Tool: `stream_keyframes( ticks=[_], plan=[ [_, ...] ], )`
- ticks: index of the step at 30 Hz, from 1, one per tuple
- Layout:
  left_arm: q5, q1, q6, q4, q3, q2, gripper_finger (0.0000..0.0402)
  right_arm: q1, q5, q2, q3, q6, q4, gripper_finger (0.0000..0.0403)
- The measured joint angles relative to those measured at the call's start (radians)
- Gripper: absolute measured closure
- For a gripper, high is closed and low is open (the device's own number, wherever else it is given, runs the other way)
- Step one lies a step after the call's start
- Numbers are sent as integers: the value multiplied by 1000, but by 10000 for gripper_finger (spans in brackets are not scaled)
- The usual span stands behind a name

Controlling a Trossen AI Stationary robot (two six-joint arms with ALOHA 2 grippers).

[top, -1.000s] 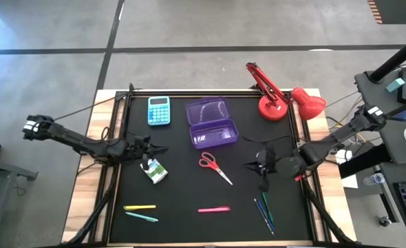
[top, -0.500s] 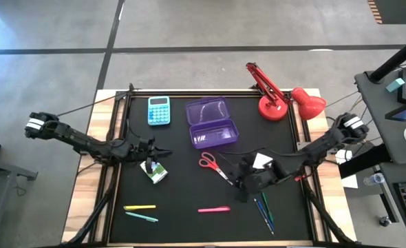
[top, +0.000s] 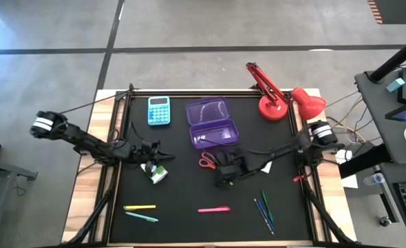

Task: Pack school essentials
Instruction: Put the red scissors into the violet supply box

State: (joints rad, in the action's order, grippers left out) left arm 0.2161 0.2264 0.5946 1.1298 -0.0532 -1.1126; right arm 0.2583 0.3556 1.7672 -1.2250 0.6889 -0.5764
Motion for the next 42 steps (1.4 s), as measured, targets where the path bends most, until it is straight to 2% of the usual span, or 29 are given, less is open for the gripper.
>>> stream_keyframes(
  ticks=[9,21,25,32,36,42],
  plan=[
    [-16,13,-32,76,0,-66,393,-44,-49,85,-42,-9,12,211],
    [-16,13,-60,93,0,-73,393,-67,-42,151,-40,-11,112,213],
    [-17,13,-61,99,0,-71,393,-76,-49,179,-42,-10,120,233],
    [-18,13,-59,99,0,-71,393,-77,-50,207,-41,-6,125,316],
    [-21,13,-58,99,0,-71,393,-79,-49,192,-41,4,125,318],
    [-25,13,-57,101,0,-67,393,-63,-106,110,-33,7,101,318]
  ],
)
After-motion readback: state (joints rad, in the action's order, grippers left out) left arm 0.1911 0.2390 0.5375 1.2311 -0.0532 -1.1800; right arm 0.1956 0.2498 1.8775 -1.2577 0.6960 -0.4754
